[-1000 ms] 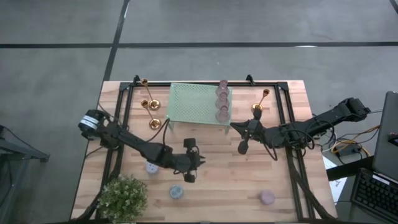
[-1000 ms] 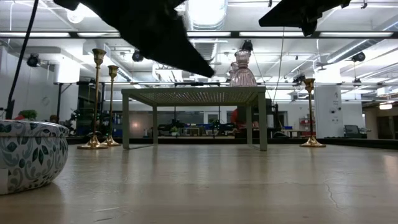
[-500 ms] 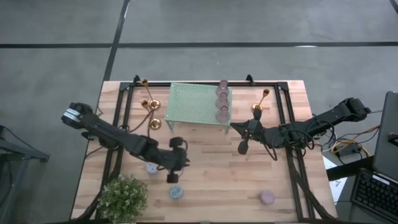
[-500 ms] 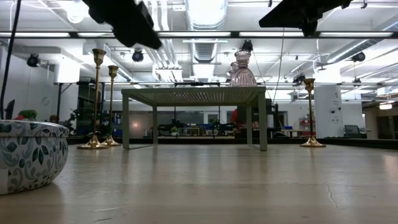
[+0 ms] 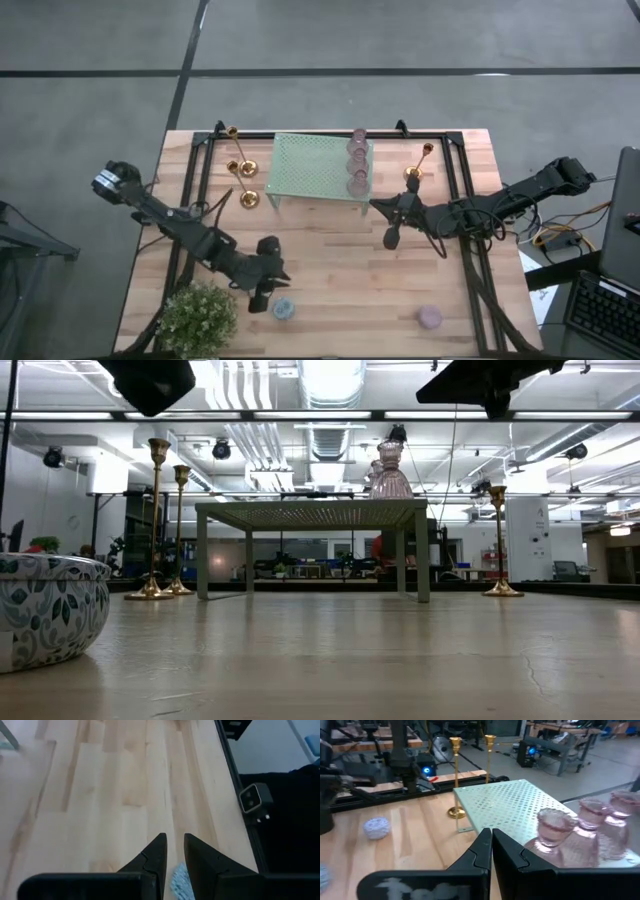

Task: Pick & Place candle stick holders
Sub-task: Put the bottom left gold candle holder on the shelf

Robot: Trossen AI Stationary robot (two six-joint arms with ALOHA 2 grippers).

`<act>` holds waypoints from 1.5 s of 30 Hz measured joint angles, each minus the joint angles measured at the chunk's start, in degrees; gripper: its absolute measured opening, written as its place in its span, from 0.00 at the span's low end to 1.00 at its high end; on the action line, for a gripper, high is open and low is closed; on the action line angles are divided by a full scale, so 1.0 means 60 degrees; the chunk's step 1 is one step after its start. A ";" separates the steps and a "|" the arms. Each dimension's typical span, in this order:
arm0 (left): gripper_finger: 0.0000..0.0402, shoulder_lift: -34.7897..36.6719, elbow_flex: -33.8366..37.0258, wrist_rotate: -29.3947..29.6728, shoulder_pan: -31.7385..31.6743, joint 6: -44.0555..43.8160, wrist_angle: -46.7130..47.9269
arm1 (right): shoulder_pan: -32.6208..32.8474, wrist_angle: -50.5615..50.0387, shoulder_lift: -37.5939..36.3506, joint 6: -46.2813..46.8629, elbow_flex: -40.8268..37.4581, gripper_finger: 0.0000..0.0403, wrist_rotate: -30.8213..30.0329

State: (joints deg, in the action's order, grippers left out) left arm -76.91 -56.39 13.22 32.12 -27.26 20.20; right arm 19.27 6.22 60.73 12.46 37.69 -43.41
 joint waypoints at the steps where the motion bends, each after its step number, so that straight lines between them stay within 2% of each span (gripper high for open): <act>1: 0.17 -0.0022 0.0066 0.0021 0.0079 -0.0132 -0.0034 | -0.0004 0.0002 0.0000 0.0062 0.0000 0.02 0.0146; 5: 0.17 -0.0028 0.0435 0.0290 0.0320 -0.0698 -0.0145 | -0.0004 0.0007 0.0000 0.0171 0.0000 0.02 0.0517; 11: 0.17 -0.0010 0.0725 0.1722 0.0648 -0.0944 -0.0178 | -0.0004 -0.0004 0.0026 0.0681 0.0000 0.02 0.1081; 14: 0.17 0.0049 0.0734 0.3235 0.0807 -0.0955 -0.0180 | 0.0000 0.0010 0.0029 0.0873 -0.0003 0.02 0.1681; 19: 0.17 0.0425 0.0734 0.5544 0.1148 -0.0826 -0.0176 | 0.0226 0.0008 0.0029 0.1106 -0.0043 0.02 0.1766; 22: 0.17 0.0862 0.0731 0.7275 0.1092 -0.2315 0.0256 | 0.0355 -0.0007 0.0029 0.1178 -0.0093 0.02 0.1776; 23: 0.17 0.1045 0.0731 0.7733 0.1055 -0.3039 0.0666 | 0.0395 -0.0001 0.0032 0.1182 -0.0095 0.02 0.1776; 26: 0.17 0.1516 0.0731 0.8808 0.1110 -0.3925 0.1898 | 0.0530 0.0004 0.0031 0.1287 -0.0104 0.02 0.1752; 32: 0.17 0.2352 0.0934 0.8838 0.0743 -0.6809 0.4369 | 0.0624 0.0011 0.0033 0.1350 -0.0106 0.02 0.1744; 37: 0.17 0.2839 0.1148 0.8511 0.0262 -0.8138 0.6626 | 0.0623 0.0014 0.0033 0.1178 -0.0106 0.02 0.1736; 41: 0.19 0.2961 0.1190 0.8391 0.0044 -0.8329 0.7556 | 0.0619 0.0013 0.0033 0.1088 -0.0106 0.02 0.1720; 45: 0.28 0.2923 0.1190 0.7967 -0.0231 -0.8483 0.8091 | 0.0619 0.0011 0.0033 0.0993 -0.0106 0.02 0.1710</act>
State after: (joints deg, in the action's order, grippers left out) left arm -59.37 -49.25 61.02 30.74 -78.15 68.75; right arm 22.98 6.28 60.93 18.42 37.06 -33.15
